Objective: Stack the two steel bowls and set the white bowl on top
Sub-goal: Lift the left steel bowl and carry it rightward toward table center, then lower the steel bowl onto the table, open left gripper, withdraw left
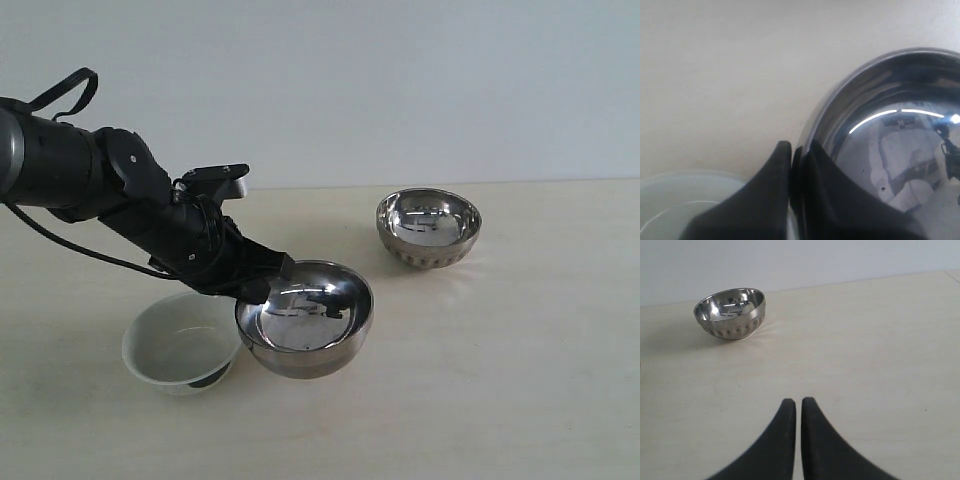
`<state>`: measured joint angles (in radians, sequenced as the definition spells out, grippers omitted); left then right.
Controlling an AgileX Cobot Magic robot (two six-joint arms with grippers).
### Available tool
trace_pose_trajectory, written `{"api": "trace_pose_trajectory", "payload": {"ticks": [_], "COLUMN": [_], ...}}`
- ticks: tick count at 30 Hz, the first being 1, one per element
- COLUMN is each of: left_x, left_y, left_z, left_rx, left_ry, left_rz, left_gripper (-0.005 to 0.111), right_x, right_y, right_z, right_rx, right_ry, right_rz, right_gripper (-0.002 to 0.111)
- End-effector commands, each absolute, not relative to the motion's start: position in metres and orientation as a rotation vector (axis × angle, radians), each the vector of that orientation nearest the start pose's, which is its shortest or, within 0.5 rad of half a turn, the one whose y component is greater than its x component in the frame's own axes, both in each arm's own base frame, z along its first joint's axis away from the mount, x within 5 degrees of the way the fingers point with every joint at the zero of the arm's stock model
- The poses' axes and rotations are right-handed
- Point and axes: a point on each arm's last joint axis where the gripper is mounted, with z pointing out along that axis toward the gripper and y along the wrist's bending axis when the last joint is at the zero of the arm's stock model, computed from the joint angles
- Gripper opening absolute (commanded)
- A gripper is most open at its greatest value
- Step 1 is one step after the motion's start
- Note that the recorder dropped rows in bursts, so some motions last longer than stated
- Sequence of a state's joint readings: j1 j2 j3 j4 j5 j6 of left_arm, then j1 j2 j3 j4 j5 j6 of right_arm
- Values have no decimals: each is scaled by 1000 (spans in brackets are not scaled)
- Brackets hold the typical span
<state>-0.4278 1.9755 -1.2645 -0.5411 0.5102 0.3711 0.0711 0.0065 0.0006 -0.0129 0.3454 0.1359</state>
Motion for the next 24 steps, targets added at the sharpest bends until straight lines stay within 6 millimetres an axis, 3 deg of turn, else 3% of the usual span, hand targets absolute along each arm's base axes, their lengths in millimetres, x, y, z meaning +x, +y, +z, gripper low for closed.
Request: {"api": "trace_pose_trajectory", "payload": {"ticks": [1, 16, 24], "left_x": [362, 362, 363], "left_y": [-191, -192, -193], "left_z": [163, 162, 143], "left_rx": [497, 515, 512], "left_ry": [2615, 2613, 2659], "left_rz": [-519, -521, -513], "left_gripper": [4, 4, 4], "right_x": [53, 53, 53], "right_y": [3, 3, 3], "right_z": [182, 182, 182], "right_rx": [49, 49, 49], "right_ry": [1827, 1827, 1827], "right_rz": [128, 128, 128], "right_gripper": [0, 0, 0]}}
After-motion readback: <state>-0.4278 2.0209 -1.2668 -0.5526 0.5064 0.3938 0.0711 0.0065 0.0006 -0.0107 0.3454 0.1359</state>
